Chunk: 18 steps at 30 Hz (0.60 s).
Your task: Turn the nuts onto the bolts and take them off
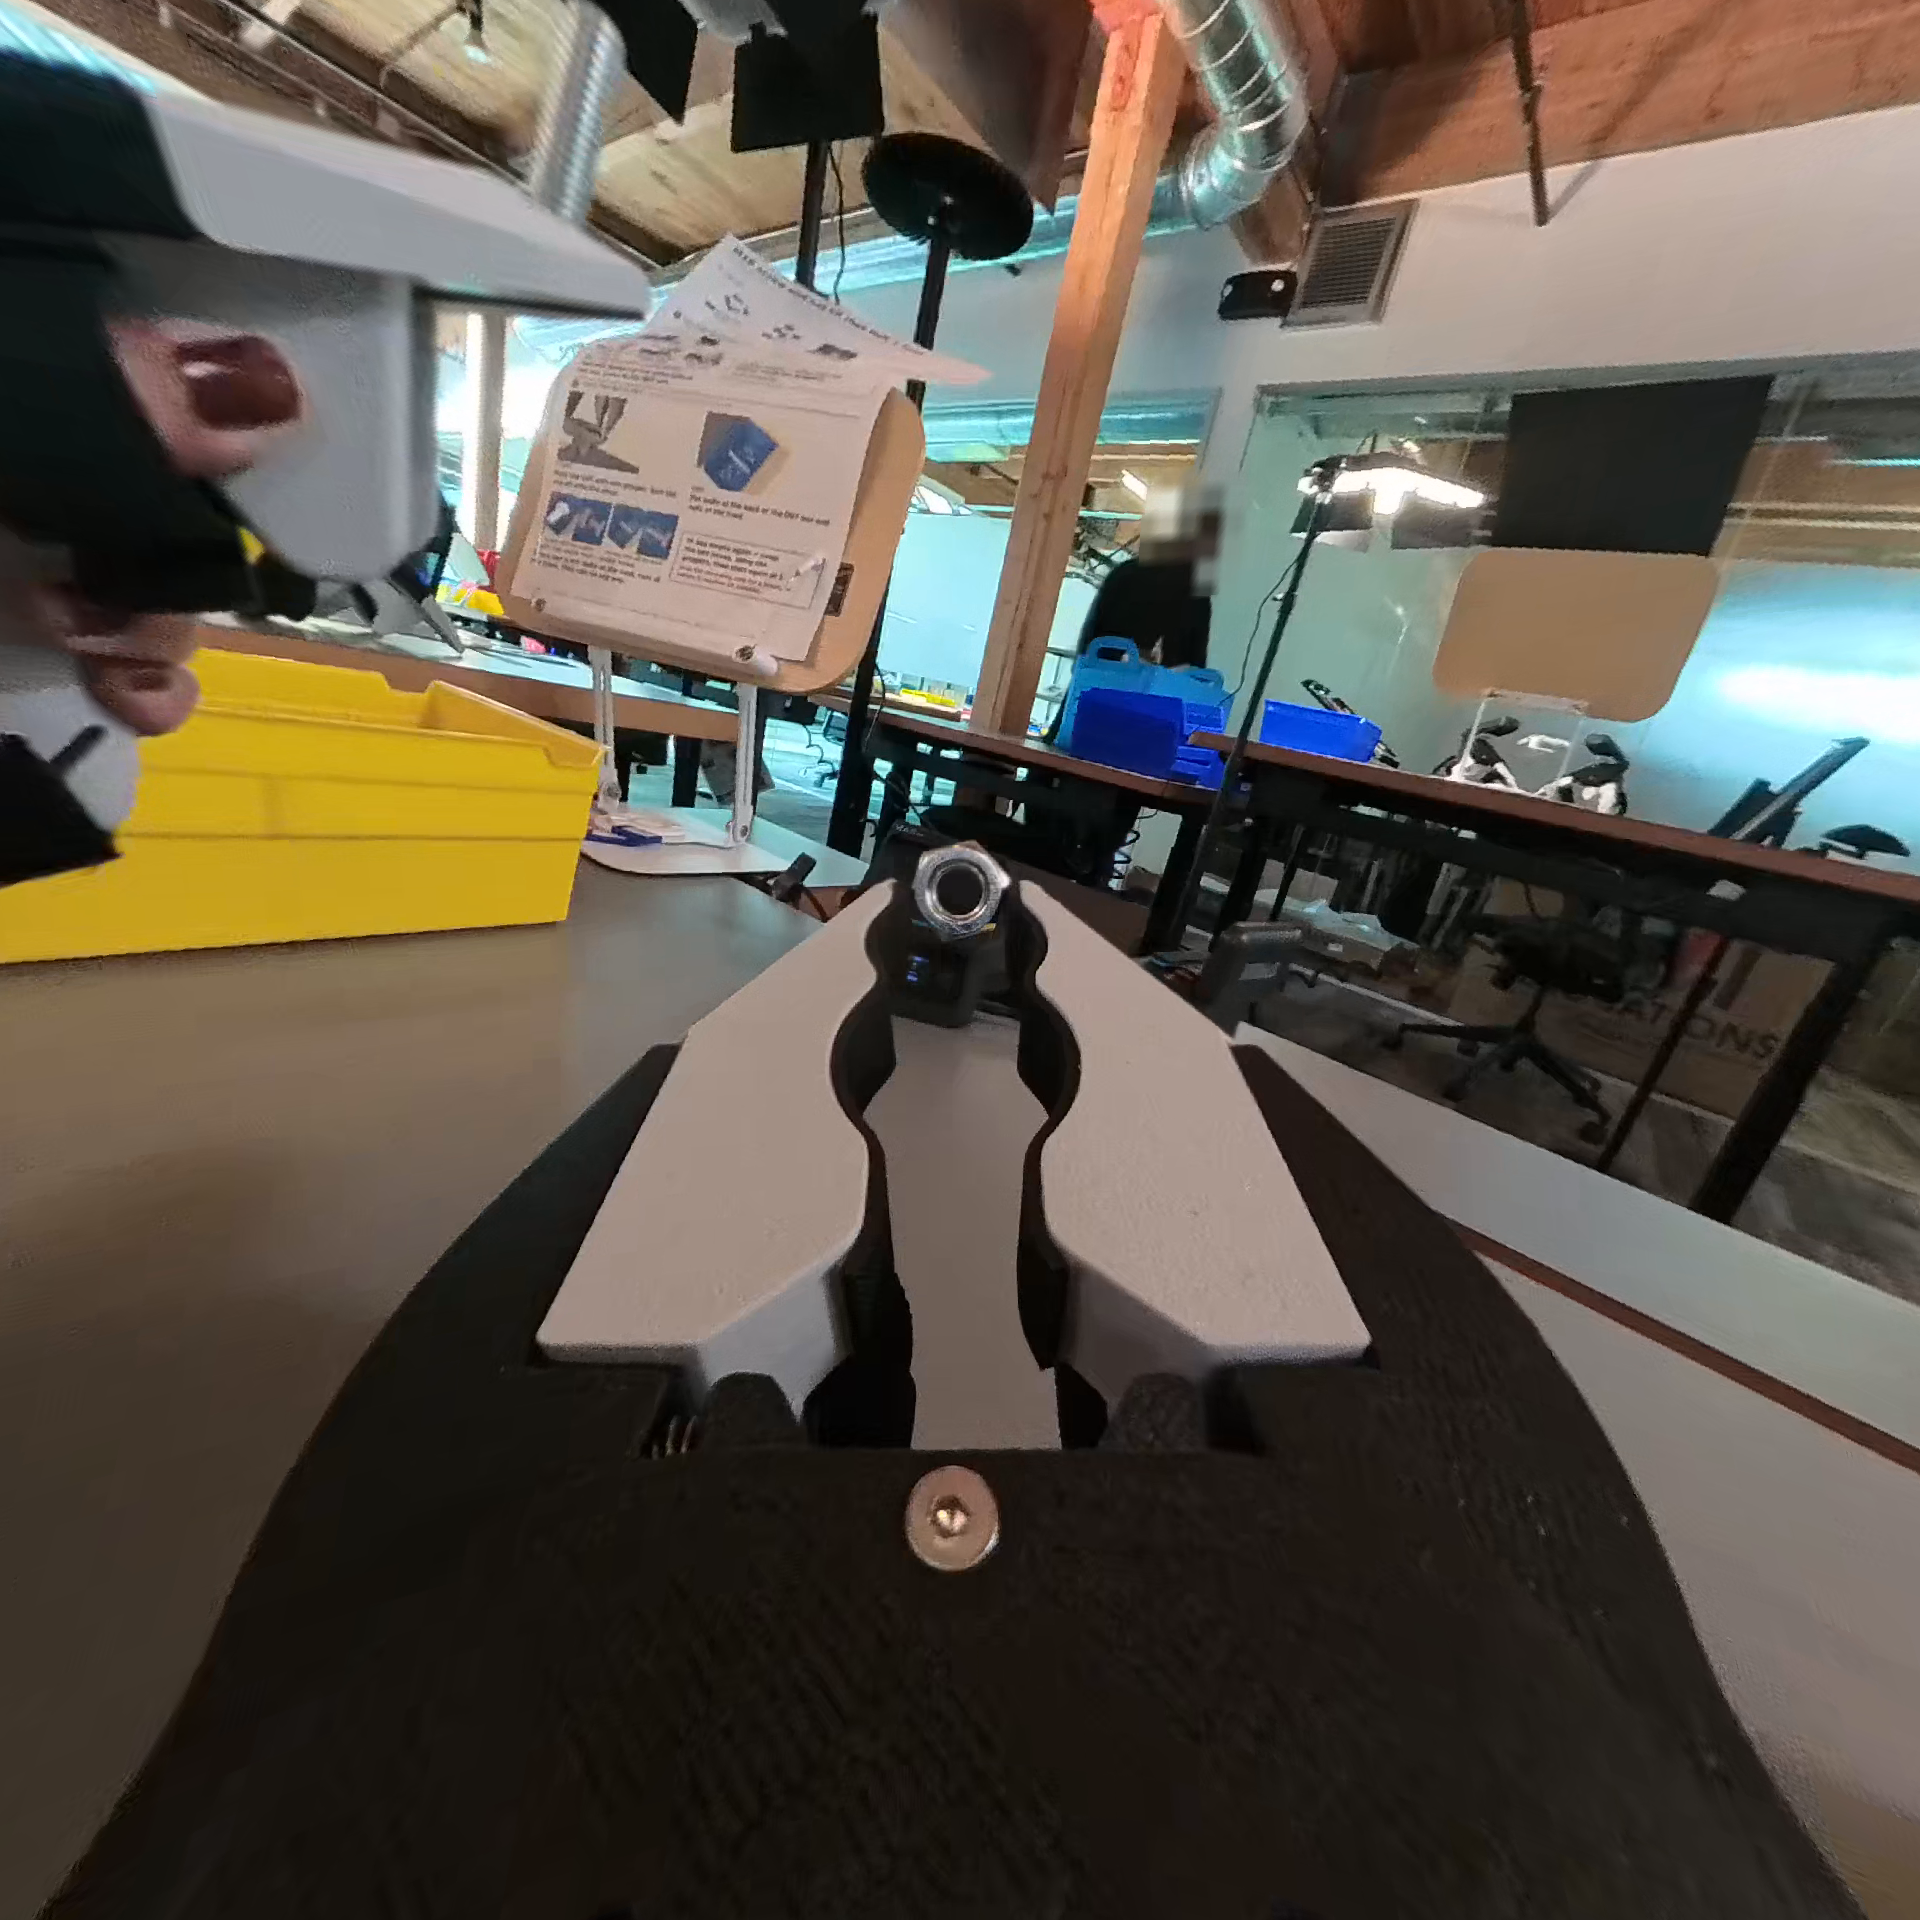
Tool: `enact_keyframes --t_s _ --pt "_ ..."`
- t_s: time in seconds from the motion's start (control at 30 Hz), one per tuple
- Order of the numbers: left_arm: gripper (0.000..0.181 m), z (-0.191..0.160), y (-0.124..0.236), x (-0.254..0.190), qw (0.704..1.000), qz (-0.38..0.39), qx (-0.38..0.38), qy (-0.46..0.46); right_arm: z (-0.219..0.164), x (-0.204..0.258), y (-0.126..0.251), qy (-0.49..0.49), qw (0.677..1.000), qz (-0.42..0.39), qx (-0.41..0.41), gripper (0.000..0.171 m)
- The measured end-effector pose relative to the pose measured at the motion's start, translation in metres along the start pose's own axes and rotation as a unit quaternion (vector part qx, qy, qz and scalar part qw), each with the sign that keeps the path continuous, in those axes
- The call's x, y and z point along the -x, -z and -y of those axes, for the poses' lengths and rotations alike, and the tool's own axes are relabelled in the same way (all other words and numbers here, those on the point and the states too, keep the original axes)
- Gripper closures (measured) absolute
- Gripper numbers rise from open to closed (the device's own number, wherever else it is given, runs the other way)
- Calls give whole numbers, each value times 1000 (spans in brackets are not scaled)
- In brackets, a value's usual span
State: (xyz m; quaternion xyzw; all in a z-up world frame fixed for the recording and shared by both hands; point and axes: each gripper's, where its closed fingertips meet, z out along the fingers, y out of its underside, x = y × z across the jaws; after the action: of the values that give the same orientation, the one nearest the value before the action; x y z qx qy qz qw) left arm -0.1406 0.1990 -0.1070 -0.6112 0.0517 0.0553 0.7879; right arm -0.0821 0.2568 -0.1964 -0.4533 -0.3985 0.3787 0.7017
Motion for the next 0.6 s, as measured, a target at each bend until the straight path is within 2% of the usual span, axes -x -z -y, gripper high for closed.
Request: enact_keyframes --t_s 0.2,0.37,0.53,0.6 --pt "165 -20 7 2 999 27 30 20 -1 -6 -5 26 999 -26 -2 155" --pt "165 -32 23 -5 997 34 75 -10 -3 -12 -7 13 999 -47 -1 155" --pt "165 -37 27 -16 998 38 53 4 2 -12 7 21 998 -54 -5 155" --pt "165 -45 27 -29 999 14 45 14 2 -11 9 33 998 -54 -3 155"
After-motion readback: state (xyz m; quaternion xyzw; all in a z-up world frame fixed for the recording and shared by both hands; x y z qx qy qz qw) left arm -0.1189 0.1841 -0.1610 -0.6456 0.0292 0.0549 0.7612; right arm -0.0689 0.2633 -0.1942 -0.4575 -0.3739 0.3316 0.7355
